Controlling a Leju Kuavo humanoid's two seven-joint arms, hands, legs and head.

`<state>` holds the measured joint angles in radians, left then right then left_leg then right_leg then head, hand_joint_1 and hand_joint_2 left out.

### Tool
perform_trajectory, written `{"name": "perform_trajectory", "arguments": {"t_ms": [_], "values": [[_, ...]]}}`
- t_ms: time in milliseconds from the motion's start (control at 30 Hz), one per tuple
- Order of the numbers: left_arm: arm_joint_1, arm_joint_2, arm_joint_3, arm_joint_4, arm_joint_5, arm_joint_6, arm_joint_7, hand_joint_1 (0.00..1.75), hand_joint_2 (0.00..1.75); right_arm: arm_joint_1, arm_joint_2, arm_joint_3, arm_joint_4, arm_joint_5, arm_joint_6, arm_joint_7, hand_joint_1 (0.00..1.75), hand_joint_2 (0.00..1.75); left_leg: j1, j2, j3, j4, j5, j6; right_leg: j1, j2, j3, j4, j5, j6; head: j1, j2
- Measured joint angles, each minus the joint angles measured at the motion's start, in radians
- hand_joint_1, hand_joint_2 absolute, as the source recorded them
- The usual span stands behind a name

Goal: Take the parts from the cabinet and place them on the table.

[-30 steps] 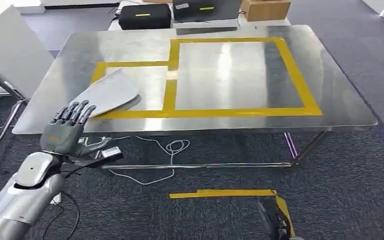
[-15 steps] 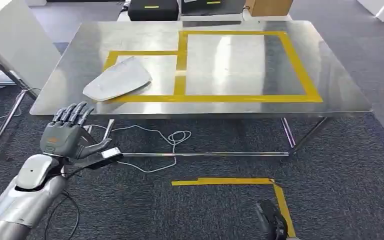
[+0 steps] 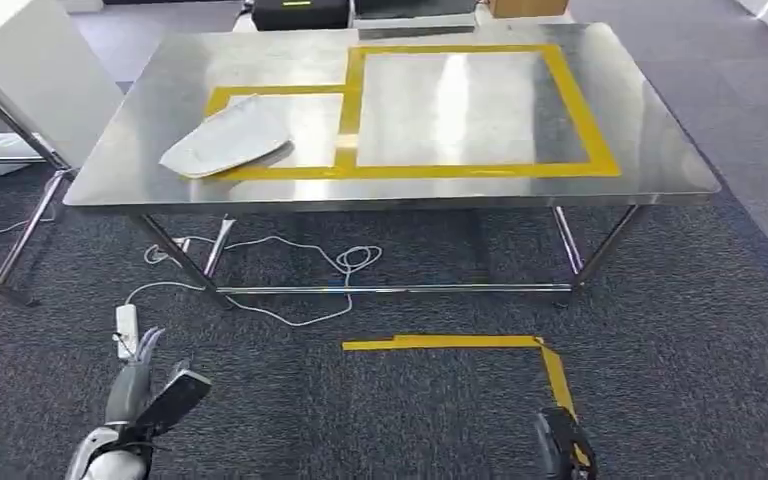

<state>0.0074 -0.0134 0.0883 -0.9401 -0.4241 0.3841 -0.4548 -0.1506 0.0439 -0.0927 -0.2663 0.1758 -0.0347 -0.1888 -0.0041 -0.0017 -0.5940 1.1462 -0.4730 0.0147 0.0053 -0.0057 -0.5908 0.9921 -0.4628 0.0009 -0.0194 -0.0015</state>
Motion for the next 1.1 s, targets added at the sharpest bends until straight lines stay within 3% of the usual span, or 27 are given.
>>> {"name": "perform_trajectory", "arguments": {"t_ms": [33, 67, 100, 167, 200, 233, 267, 300, 333, 367, 400, 433, 500, 533, 567, 600, 667, 700, 733, 767, 833, 867, 900, 967, 1033, 1067, 1100], "values": [[0.0, -0.005, 0.034, 0.065, 0.024, -0.019, -0.016, 0.0, 0.0, 0.001, 0.0, -0.008, 0.0, -0.004, -0.002, -0.003, 0.0, 0.0, -0.006, 0.001, 0.054, -0.091, -0.019, 0.017, -0.001, -0.002, -0.004, 0.001, 0.005, 0.001, 0.001, 0.0], [-0.001, -0.009, 0.061, 0.119, 0.04, -0.031, -0.025, 0.0, 0.0, 0.002, 0.0, -0.011, 0.0, -0.006, -0.005, -0.005, 0.0, 0.0, -0.009, 0.003, 0.094, -0.148, -0.043, 0.024, 0.002, -0.005, -0.009, 0.002, 0.008, 0.006, 0.002, 0.0], [0.001, -0.016, 0.094, 0.185, 0.056, -0.042, -0.032, 0.0, 0.0, 0.004, -0.001, -0.017, 0.0, -0.008, -0.007, -0.006, 0.0, 0.0, -0.014, 0.003, 0.102, -0.167, -0.045, 0.021, -0.004, -0.006, -0.008, 0.002, 0.017, 0.013, 0.0, 0.0], [0.017, -0.031, 0.161, 0.308, 0.087, -0.058, -0.035, 0.0, 0.0, 0.011, -0.001, -0.03, 0.002, -0.015, -0.012, -0.009, 0.0, 0.0, -0.023, 0.003, 0.098, -0.166, -0.03, 0.027, -0.013, -0.005, -0.008, -0.005, 0.029, 0.027, -0.002, 0.0], [0.024, -0.04, 0.191, 0.354, 0.097, -0.062, -0.033, 0.0, 0.0, 0.017, -0.001, -0.035, 0.003, -0.019, -0.013, -0.01, 0.0, 0.0, -0.017, 0.005, 0.099, -0.182, -0.017, 0.032, -0.008, -0.003, -0.011, -0.006, 0.032, 0.033, -0.001, 0.0], [0.025, -0.047, 0.225, 0.42, 0.114, -0.068, -0.021, 0.0, 0.0, 0.023, -0.003, -0.043, 0.006, -0.024, -0.019, -0.012, 0.0, 0.0, -0.011, 0.008, 0.093, -0.189, -0.004, 0.036, -0.01, 0.0, -0.023, 0.006, -0.001, 0.037, 0.002, 0.0], [0.026, -0.06, 0.247, 0.453, 0.129, -0.072, -0.008, 0.0, 0.0, 0.028, -0.003, -0.048, 0.007, -0.029, -0.022, -0.015, 0.0, 0.0, -0.009, 0.007, 0.082, -0.189, 0.003, 0.043, -0.009, 0.003, -0.04, 0.05, -0.054, 0.043, 0.002, 0.0], [0.027, -0.071, 0.271, 0.484, 0.143, -0.075, 0.007, 0.0, 0.0, 0.029, -0.003, -0.056, 0.008, -0.035, -0.025, -0.018, 0.0, 0.0, -0.009, 0.006, 0.069, -0.186, 0.012, 0.046, -0.012, 0.003, -0.065, 0.134, -0.118, 0.046, 0.002, 0.0], [0.029, -0.086, 0.298, 0.514, 0.157, -0.079, 0.023, 0.0, 0.0, 0.03, -0.002, -0.062, 0.01, -0.042, -0.027, -0.022, 0.0, 0.0, -0.009, 0.006, 0.057, -0.183, 0.019, 0.045, -0.014, 0.003, -0.089, 0.219, -0.163, 0.051, 0.002, 0.0], [0.032, -0.102, 0.324, 0.539, 0.168, -0.08, 0.038, 0.0, 0.0, 0.032, -0.002, -0.068, 0.011, -0.05, -0.028, -0.026, 0.0, 0.0, -0.009, 0.007, 0.045, -0.179, 0.025, 0.044, -0.015, 0.003, -0.102, 0.282, -0.183, 0.055, 0.0, 0.0], [0.038, -0.107, 0.346, 0.553, 0.173, -0.08, 0.045, 0.0, 0.0, 0.037, -0.002, -0.075, 0.011, -0.056, -0.032, -0.03, 0.0, 0.0, -0.008, 0.007, 0.034, -0.176, 0.032, 0.042, -0.017, 0.003, -0.098, 0.304, -0.176, 0.058, 0.002, 0.0], [0.042, -0.122, 0.367, 0.563, 0.173, -0.083, 0.052, 0.0, 0.0, 0.043, -0.002, -0.084, 0.012, -0.062, -0.035, -0.034, 0.0, 0.0, -0.005, 0.007, 0.021, -0.17, 0.037, 0.039, -0.019, 0.002, -0.071, 0.283, -0.147, 0.062, 0.001, 0.0], [0.046, -0.135, 0.402, 0.576, 0.173, -0.091, 0.056, 0.0, 0.0, 0.049, -0.002, -0.099, 0.014, -0.073, -0.044, -0.039, 0.0, 0.0, 0.002, 0.005, -0.008, -0.153, 0.047, 0.029, -0.024, 0.002, 0.033, 0.139, -0.077, 0.069, 0.002, 0.0], [0.046, -0.137, 0.417, 0.578, 0.173, -0.095, 0.056, 0.0, 0.0, 0.048, -0.002, -0.106, 0.014, -0.078, -0.051, -0.043, 0.0, 0.0, 0.001, 0.003, -0.019, -0.141, 0.052, 0.022, -0.03, 0.004, 0.096, 0.051, -0.074, 0.073, 0.003, 0.0], [0.046, -0.14, 0.432, 0.58, 0.174, -0.099, 0.056, 0.0, 0.0, 0.046, 0.005, -0.111, 0.014, -0.083, -0.058, -0.048, 0.0, 0.0, -0.003, 0.003, -0.034, -0.13, 0.054, 0.018, -0.027, 0.008, 0.139, -0.008, -0.093, 0.073, 0.005, 0.0], [0.046, -0.142, 0.444, 0.582, 0.174, -0.103, 0.055, 0.0, 0.0, 0.047, 0.006, -0.117, 0.014, -0.086, -0.065, -0.054, 0.0, 0.0, -0.003, 0.003, -0.037, -0.127, 0.062, 0.011, -0.026, 0.012, 0.135, -0.011, -0.098, 0.06, 0.001, 0.0], [0.046, -0.147, 0.47, 0.583, 0.173, -0.116, 0.05, 0.0, 0.0, 0.059, 0.016, -0.129, 0.015, -0.091, -0.08, -0.071, 0.0, 0.0, -0.002, 0.002, -0.039, -0.131, 0.08, -0.001, -0.02, 0.01, 0.115, -0.004, -0.09, 0.048, 0.003, 0.0], [0.049, -0.147, 0.481, 0.585, 0.172, -0.122, 0.049, 0.0, 0.0, 0.067, 0.023, -0.134, 0.017, -0.093, -0.083, -0.077, 0.0, 0.0, -0.002, -0.001, -0.042, -0.129, 0.086, -0.006, -0.024, 0.005, 0.102, -0.008, -0.082, 0.034, 0.004, 0.0], [0.049, -0.15, 0.493, 0.586, 0.17, -0.125, 0.049, 0.0, 0.0, 0.068, 0.023, -0.138, 0.019, -0.094, -0.086, -0.079, 0.0, 0.0, 0.002, -0.001, -0.05, -0.117, 0.051, -0.013, -0.026, -0.001, 0.096, -0.008, -0.072, 0.02, 0.001, 0.0], [0.051, -0.151, 0.5, 0.587, 0.169, -0.127, 0.049, 0.0, 0.0, 0.069, 0.025, -0.142, 0.019, -0.096, -0.087, -0.082, 0.0, 0.0, 0.003, -0.001, -0.059, -0.078, -0.01, -0.018, -0.026, -0.001, 0.084, -0.008, -0.062, 0.008, -0.001, 0.0], [0.05, -0.152, 0.512, 0.588, 0.167, -0.131, 0.048, 0.0, 0.0, 0.069, 0.027, -0.148, 0.019, -0.096, -0.089, -0.084, 0.0, 0.0, 0.005, -0.001, -0.084, 0.064, -0.133, -0.026, -0.023, -0.002, 0.07, -0.007, -0.039, 0.005, -0.003, 0.0], [0.049, -0.153, 0.516, 0.589, 0.165, -0.132, 0.048, 0.0, 0.0, 0.07, 0.028, -0.151, 0.019, -0.096, -0.089, -0.084, 0.0, 0.0, 0.005, -0.001, -0.091, 0.131, -0.162, -0.027, -0.021, -0.004, 0.054, -0.005, -0.028, 0.004, -0.004, 0.0], [0.048, -0.154, 0.52, 0.589, 0.165, -0.132, 0.047, 0.0, 0.0, 0.071, 0.028, -0.153, 0.02, -0.096, -0.089, -0.084, 0.0, 0.0, 0.005, -0.001, -0.086, 0.172, -0.158, -0.025, -0.018, -0.007, 0.036, -0.003, -0.014, 0.003, -0.003, 0.0], [0.047, -0.157, 0.525, 0.589, 0.165, -0.132, 0.047, 0.0, 0.0, 0.071, 0.031, -0.157, 0.021, -0.096, -0.089, -0.084, 0.0, 0.0, 0.003, -0.001, -0.025, 0.125, -0.091, -0.014, -0.011, -0.009, 0.004, 0.001, 0.006, 0.003, -0.004, 0.0], [0.046, -0.158, 0.529, 0.589, 0.165, -0.132, 0.047, 0.0, 0.0, 0.071, 0.033, -0.159, 0.021, -0.096, -0.089, -0.084, 0.0, 0.0, -0.005, -0.001, 0.103, -0.053, -0.049, 0.013, -0.005, -0.008, -0.016, 0.001, 0.026, 0.004, -0.004, 0.0], [0.043, -0.155, 0.532, 0.589, 0.165, -0.132, 0.047, 0.0, 0.0, 0.071, 0.039, -0.159, 0.021, -0.096, -0.089, -0.084, 0.0, 0.0, -0.014, 0.0, 0.158, -0.14, -0.074, 0.03, -0.003, -0.009, -0.021, 0.002, 0.034, 0.008, -0.001, 0.0], [0.04, -0.158, 0.534, 0.589, 0.165, -0.132, 0.045, 0.0, 0.0, 0.071, 0.039, -0.159, 0.021, -0.098, -0.091, -0.084, 0.0, 0.0, -0.014, 0.0, 0.185, -0.196, -0.087, 0.03, -0.005, -0.011, -0.024, 0.002, 0.045, 0.014, -0.002, 0.0]]}}
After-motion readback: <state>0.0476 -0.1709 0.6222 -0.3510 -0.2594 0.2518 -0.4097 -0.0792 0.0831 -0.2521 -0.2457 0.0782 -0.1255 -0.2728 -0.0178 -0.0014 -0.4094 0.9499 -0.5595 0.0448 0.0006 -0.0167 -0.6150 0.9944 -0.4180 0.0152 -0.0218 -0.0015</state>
